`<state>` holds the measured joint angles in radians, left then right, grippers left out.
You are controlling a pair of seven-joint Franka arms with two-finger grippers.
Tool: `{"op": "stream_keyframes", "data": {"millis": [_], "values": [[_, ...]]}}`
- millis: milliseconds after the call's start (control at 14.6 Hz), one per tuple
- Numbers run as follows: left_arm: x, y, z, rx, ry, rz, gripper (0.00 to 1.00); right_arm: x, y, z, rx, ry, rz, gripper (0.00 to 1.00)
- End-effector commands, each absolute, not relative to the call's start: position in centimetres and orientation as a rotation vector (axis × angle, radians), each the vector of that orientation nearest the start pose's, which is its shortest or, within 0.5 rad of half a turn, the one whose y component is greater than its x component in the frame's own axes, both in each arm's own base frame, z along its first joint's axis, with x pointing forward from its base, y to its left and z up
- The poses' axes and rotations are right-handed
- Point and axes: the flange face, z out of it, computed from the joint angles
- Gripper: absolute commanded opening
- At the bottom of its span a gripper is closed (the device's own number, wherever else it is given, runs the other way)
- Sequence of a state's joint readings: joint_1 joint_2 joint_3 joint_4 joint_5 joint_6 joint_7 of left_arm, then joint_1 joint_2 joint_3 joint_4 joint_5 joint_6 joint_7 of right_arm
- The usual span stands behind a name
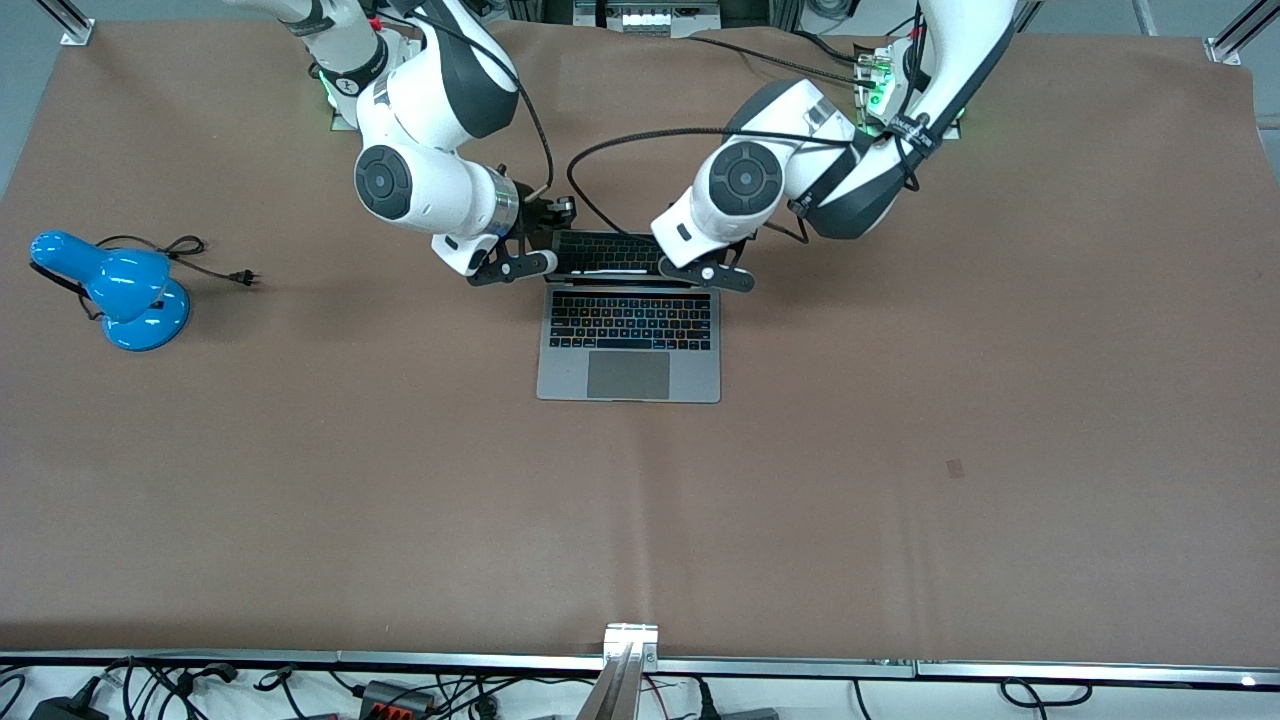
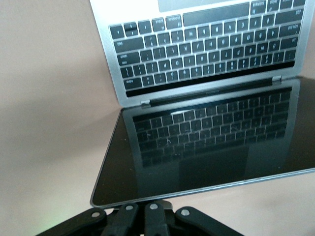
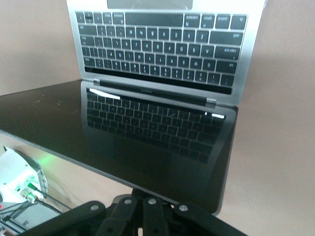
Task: Close laptop with both arms from behind
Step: 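Push the screen down with both grippers until the lid shuts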
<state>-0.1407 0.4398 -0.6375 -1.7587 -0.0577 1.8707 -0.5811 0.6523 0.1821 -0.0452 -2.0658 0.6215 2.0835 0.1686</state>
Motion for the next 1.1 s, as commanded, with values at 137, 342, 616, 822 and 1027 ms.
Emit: {"op": "stream_keyframes", "data": {"millis": [137,342,616,822,1027], "values": [[50.7,-40.6,34.1,-3.206,0.165,0.593,0.0,46.1,34.1,32.5,-2.716,-0.066,0.384,0.0],[52.9,-40.2,33.9,-3.195,0.178,0.509,0.0,47.2,33.7,32.5,-2.729,-0.055,0.317,0.0],[55.5,-39.7,32.3,-3.215,0.158,0.513,0.0,49.0,33.5,31.3,-2.752,-0.039,0.264,0.0],[57.4,-38.9,30.8,-3.237,0.119,0.474,0.0,51.7,33.0,29.7,-2.786,-0.039,0.244,0.0],[58.0,-38.9,28.3,-3.243,0.113,0.468,0.0,53.9,33.4,28.3,-2.79,-0.022,0.234,0.0]]}}
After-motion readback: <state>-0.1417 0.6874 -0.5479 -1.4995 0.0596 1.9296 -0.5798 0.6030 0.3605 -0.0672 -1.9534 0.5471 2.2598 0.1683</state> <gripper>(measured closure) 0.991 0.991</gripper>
